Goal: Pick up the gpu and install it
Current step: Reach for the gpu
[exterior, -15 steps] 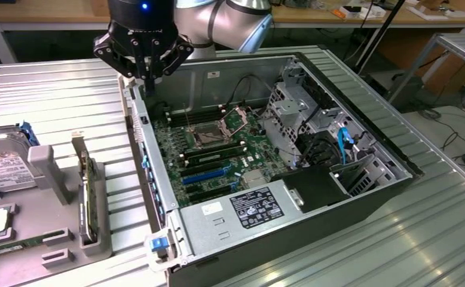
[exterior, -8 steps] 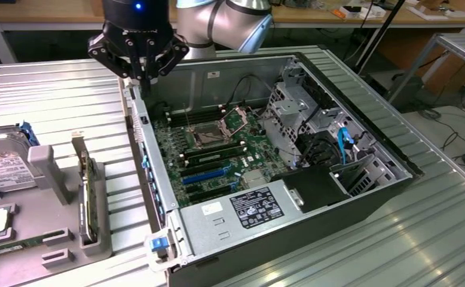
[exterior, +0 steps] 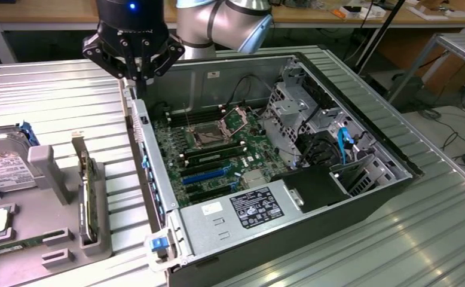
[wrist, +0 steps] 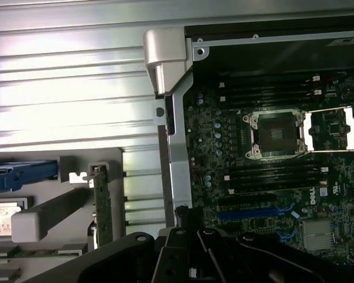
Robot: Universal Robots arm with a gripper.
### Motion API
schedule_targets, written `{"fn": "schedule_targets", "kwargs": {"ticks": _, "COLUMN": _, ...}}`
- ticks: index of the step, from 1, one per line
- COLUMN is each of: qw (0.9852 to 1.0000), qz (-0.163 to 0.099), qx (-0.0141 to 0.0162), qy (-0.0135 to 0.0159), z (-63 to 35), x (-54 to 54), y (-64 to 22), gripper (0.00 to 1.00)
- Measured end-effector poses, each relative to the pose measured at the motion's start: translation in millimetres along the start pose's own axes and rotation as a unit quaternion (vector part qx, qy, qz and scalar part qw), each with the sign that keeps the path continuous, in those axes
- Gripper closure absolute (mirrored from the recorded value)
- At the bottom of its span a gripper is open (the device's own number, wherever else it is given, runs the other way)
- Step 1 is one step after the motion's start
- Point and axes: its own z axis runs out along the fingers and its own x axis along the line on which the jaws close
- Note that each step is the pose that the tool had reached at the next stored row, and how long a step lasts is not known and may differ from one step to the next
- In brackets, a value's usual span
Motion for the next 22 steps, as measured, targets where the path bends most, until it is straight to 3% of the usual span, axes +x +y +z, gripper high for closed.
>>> {"fn": "schedule_targets", "kwargs": {"ticks": 22, "qw": 1.0, "qz": 0.0, "qx": 0.0, "qy": 0.0, "z": -0.6, "x": 19.4, "y": -1.5, "gripper": 0.89}}
